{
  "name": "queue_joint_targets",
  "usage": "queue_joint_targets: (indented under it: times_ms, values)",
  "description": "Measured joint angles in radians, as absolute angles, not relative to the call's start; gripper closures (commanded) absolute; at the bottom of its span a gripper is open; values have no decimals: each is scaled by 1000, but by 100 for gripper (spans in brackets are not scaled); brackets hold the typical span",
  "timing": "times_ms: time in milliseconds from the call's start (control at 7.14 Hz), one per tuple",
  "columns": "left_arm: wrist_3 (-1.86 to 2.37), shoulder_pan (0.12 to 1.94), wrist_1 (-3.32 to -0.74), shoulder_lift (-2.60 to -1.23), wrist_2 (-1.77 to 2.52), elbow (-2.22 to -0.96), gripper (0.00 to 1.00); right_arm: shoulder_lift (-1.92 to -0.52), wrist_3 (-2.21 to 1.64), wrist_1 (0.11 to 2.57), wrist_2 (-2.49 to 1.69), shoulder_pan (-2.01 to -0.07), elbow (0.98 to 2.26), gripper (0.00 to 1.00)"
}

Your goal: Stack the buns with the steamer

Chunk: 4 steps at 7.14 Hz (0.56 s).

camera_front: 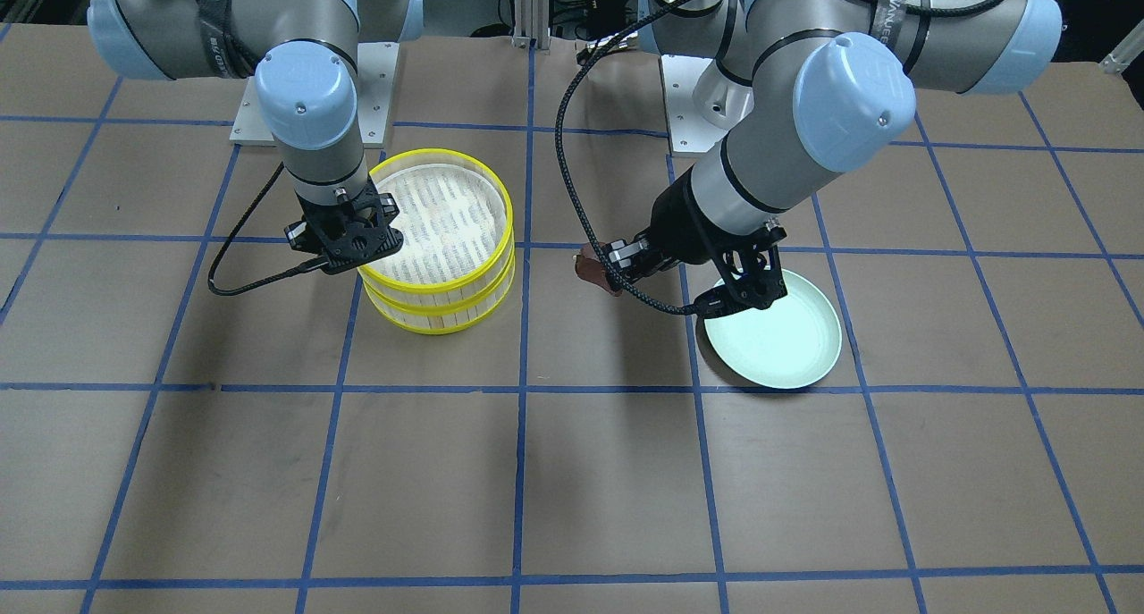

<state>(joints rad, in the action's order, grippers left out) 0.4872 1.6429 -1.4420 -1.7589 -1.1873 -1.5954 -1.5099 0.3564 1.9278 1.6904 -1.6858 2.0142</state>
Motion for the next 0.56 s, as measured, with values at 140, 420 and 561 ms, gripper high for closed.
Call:
queue_joint_targets:
  times_ms: [140, 420, 561]
  values:
    - [485, 1643, -1442, -1759, -1187, -1595, 100, -1510, 356, 1926, 1695, -1686, 2014, 1]
    - [482, 1643, -1442, -1760, -1187, -1595, 100, -1507, 339, 1908, 1705, -1687, 2009, 0]
    - [481, 1643, -1442, -1760, -1187, -1595, 100, -1504, 322, 1885, 1705, -1687, 2005, 0]
